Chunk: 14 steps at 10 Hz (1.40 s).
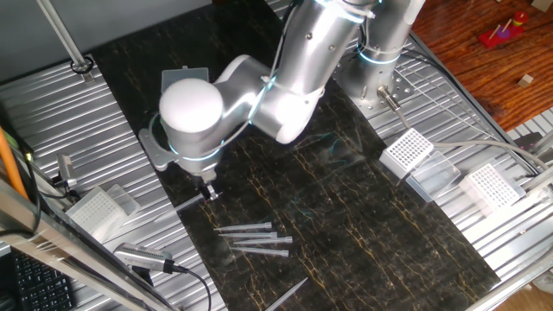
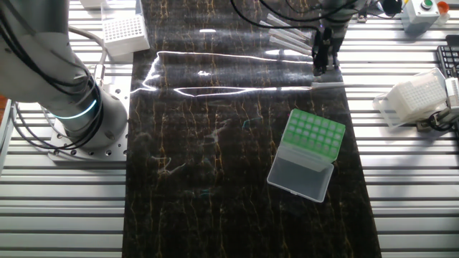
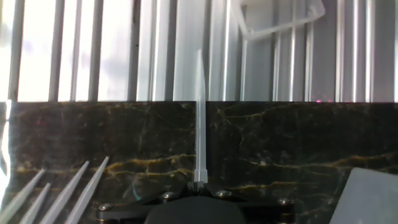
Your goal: Insert a large pipette tip into the holder for large pipette tips
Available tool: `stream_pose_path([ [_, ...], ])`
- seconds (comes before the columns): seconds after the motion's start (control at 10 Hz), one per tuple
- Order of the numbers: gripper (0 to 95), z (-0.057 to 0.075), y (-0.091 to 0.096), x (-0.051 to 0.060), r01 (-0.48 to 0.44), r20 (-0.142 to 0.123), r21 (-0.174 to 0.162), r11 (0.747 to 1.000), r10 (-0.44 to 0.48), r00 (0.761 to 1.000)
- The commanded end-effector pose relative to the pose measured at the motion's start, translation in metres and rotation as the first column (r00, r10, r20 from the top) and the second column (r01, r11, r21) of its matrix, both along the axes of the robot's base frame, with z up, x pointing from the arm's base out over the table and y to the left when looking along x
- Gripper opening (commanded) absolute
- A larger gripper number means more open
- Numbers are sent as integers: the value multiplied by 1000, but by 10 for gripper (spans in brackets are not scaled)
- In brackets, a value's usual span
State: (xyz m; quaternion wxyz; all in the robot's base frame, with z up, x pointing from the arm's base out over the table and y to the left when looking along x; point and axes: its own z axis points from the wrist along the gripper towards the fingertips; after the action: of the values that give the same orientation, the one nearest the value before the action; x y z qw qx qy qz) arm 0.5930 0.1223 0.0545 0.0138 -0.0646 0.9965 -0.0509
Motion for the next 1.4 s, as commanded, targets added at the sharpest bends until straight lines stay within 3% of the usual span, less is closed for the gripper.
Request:
stream_pose_path([
  [0.1,0,-3,-3,-5,-329,50,28,944,328,943],
  [0.3,0,-5,-5,-8,-383,48,20,923,382,923],
  [0.4,190,-6,-6,-9,-411,48,15,911,410,911],
  [0.6,190,-8,-8,-12,-469,51,3,883,468,882],
  [0.8,190,-12,-9,-13,-485,57,-2,875,484,873],
  [0.9,0,-16,-9,-14,-489,58,-8,872,489,870],
  [1.4,0,-28,-8,-15,-578,78,-40,815,580,811],
])
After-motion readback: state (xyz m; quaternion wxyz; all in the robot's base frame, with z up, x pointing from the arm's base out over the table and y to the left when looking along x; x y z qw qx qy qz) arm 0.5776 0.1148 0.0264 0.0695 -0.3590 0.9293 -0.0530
